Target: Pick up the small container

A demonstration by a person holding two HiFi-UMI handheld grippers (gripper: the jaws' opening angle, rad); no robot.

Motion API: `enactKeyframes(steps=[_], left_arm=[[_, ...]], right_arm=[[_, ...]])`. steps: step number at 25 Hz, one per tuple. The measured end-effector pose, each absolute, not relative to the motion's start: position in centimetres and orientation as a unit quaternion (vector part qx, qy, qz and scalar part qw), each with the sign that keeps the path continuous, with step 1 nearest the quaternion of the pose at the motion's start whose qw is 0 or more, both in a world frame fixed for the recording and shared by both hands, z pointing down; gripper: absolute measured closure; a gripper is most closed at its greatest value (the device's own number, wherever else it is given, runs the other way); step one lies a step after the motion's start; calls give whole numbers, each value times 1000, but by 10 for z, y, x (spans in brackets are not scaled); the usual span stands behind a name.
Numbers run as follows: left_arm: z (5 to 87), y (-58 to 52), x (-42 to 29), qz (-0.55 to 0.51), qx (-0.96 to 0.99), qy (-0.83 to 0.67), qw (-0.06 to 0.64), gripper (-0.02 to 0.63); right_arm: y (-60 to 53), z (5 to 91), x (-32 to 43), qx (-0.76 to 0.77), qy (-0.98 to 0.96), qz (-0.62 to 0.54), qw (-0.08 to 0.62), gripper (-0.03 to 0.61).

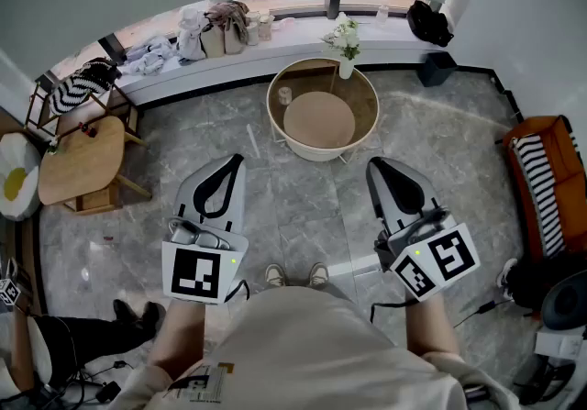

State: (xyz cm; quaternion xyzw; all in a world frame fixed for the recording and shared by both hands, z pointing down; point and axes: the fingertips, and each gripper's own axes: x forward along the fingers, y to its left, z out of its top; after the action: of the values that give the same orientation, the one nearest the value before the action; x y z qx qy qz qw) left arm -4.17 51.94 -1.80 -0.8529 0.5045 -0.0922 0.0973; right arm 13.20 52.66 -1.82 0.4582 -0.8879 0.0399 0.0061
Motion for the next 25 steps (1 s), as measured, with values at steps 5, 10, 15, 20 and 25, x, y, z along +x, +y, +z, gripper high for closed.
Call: enactKeyframes(steps=[5, 10, 15, 20, 25], left_arm=[[-17, 520, -39, -97, -854, 500, 101, 606], [-13, 518, -34, -101, -856, 497, 95, 606], [-12, 515, -29, -107, -856, 497, 95, 606], [-12, 516, -21, -109, -856, 496, 97, 606], [-9, 514, -6, -107, -859, 494, 87, 606]], right_arm=[[528, -23, 134, 459, -888, 39, -9, 571], [527, -26, 141, 470, -882, 16, -3, 571], [527, -27, 149, 474, -881, 10, 0, 571], [528, -27, 158, 475, -880, 8, 3, 571], [526, -26, 172, 474, -880, 2, 3, 571]])
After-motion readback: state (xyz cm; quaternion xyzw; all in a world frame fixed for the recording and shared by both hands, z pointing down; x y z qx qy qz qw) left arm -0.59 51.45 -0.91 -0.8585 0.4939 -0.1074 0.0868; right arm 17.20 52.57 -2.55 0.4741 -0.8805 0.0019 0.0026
